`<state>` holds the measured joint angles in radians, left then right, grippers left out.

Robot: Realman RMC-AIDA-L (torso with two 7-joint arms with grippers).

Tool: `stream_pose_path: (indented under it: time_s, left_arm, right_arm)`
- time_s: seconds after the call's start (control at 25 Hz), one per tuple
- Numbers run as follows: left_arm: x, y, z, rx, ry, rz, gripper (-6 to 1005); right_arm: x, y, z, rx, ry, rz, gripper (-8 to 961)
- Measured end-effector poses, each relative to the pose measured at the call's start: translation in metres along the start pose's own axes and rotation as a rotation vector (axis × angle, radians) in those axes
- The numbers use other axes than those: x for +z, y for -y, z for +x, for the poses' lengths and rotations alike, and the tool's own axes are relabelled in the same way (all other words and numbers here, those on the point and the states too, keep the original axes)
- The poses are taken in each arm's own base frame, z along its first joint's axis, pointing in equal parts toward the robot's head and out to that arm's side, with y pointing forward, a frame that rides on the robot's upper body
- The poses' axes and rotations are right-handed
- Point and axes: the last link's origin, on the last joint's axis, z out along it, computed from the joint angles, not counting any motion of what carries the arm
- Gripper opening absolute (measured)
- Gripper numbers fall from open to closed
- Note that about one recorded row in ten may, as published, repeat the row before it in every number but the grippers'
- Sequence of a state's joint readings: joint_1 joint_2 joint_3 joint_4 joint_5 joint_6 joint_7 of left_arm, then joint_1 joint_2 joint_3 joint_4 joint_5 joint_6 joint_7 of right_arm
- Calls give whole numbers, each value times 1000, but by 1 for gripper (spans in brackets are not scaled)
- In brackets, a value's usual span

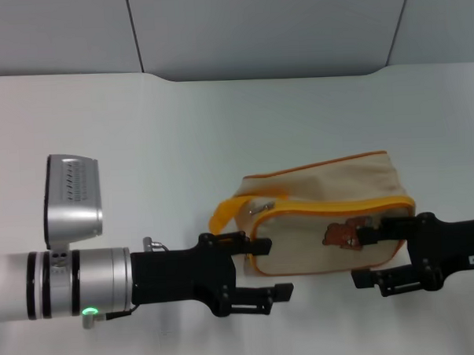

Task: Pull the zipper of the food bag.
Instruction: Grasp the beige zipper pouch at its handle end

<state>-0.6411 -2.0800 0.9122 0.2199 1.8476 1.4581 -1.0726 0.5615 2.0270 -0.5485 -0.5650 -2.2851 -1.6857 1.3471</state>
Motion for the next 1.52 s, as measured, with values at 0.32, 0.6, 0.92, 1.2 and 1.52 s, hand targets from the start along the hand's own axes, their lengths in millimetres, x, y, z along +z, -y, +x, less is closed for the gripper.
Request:
stream_pose_path:
  time_s: [0.32, 0.6, 0.92, 1.2, 1.52]
  left_arm:
    - [-27, -32, -1, 61, -130, -130, 814]
    - [-36, -43, -7, 67, -176, -147, 813]
    - [-35, -46, -8, 57, -172, -157, 811]
    - [-35, -47, -9, 50, -173, -158, 809]
    - [-36, -47, -10, 47, -170, -162, 807]
  right_arm:
    - [-12, -31, 1, -83, 95, -168, 826]
    - [-15, -43, 10, -151, 181, -171, 825]
    - [-12, -43, 9, -153, 182, -183, 826]
    - [-12, -44, 9, -152, 184, -189, 826]
    - [-12, -44, 9, -152, 186, -190, 826]
